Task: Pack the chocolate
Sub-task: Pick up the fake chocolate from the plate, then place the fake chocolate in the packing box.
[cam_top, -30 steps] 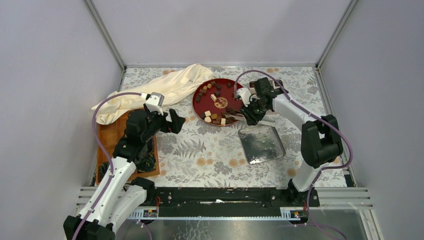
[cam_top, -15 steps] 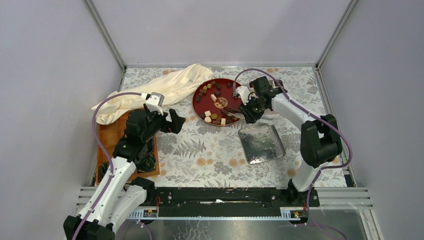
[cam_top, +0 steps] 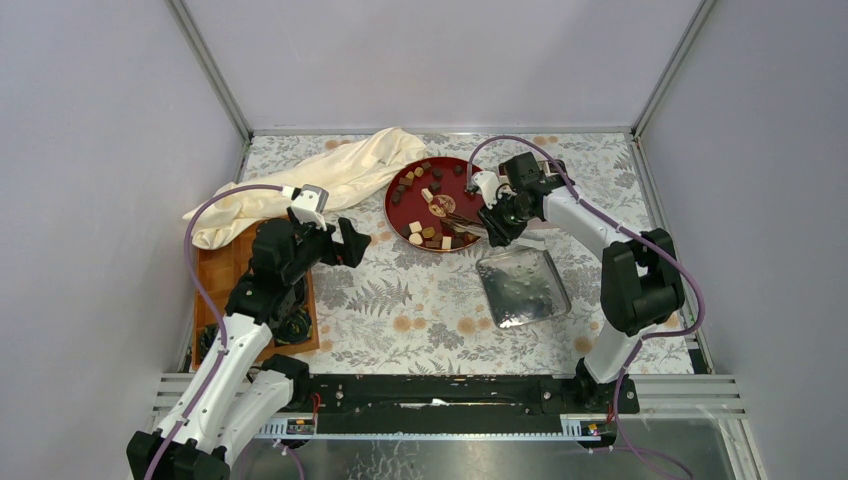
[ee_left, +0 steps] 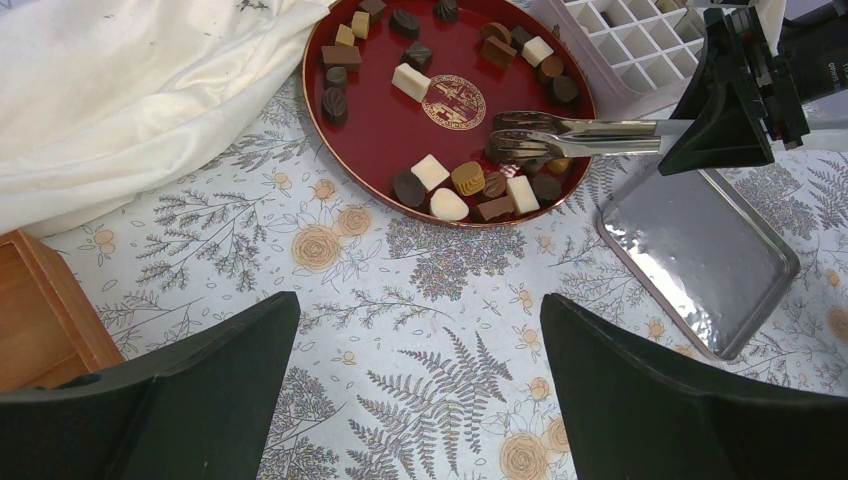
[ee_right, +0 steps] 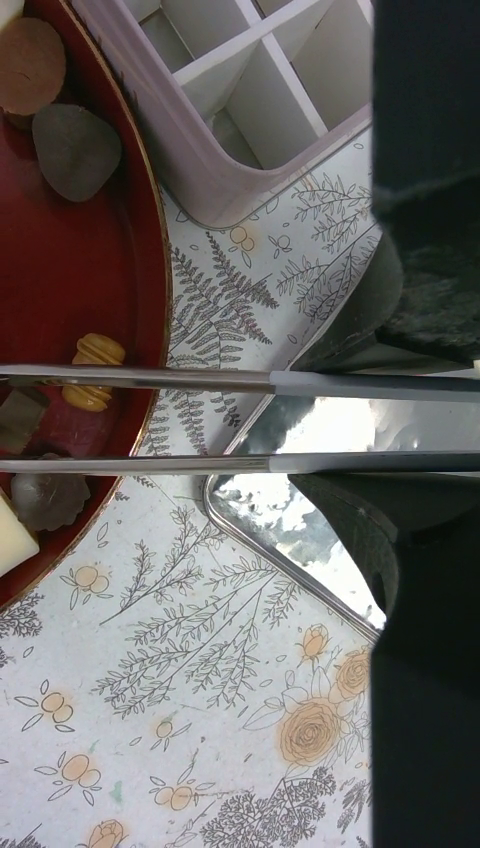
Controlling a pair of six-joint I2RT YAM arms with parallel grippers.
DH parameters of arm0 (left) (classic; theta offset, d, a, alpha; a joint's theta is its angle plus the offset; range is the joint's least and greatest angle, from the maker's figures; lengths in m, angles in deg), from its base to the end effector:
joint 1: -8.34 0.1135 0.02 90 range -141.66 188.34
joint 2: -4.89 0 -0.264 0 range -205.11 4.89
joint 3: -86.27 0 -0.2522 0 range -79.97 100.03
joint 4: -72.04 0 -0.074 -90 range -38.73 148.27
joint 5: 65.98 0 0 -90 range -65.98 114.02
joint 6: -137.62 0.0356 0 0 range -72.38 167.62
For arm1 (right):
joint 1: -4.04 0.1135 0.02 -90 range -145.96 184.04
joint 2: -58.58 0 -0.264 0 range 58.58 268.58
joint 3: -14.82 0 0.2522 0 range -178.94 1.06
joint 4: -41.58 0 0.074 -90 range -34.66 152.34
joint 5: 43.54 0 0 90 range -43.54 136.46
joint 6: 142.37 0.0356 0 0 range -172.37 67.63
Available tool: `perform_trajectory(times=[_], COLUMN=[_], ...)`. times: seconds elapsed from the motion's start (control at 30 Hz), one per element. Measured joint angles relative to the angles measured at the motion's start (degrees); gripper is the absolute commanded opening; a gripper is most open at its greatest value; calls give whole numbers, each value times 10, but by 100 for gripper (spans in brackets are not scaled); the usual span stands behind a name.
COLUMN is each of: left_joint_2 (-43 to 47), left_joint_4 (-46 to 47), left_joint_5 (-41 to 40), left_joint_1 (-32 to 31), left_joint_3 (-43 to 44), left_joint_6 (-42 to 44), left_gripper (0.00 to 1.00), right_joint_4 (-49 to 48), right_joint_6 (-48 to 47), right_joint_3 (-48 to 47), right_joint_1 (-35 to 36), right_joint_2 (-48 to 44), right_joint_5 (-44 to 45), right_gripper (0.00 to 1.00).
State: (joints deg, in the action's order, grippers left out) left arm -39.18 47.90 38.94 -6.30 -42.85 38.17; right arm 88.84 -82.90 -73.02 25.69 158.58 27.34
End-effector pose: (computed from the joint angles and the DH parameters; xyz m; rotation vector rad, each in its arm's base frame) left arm 0.1759 -0.0554 0.2947 0.2672 1.8783 -0.5317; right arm 0.3369 0.1463 0.2277 -1.2323 2.2484 0.3759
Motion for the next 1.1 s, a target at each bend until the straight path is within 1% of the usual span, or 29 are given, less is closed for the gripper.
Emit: perform_trajectory(times=[0.27, 0.4, 0.6, 0.93, 1.1], left_joint_2=[0, 0, 0, 0, 0], left_joint_4=[0, 0, 0, 0, 0], left_joint_5=[0, 0, 0, 0, 0], left_joint_1=[0, 0, 0, 0, 0], left_joint_3=[0, 0, 0, 0, 0], left_joint_6=[0, 0, 0, 0, 0], left_gripper=[99, 99, 99, 99, 99], right_joint_4=[-1, -3, -5, -2, 5], right_joint_6=[7, 11, 16, 13, 4], right_joint_3=[0, 0, 0, 0, 0], right_joint_1=[-6, -24, -71, -174, -192], right_joint_2=[-14, -33, -49, -94, -108], right_joint_5=[-2, -14, -15, -7, 2], right_gripper=[16, 16, 16, 15, 15])
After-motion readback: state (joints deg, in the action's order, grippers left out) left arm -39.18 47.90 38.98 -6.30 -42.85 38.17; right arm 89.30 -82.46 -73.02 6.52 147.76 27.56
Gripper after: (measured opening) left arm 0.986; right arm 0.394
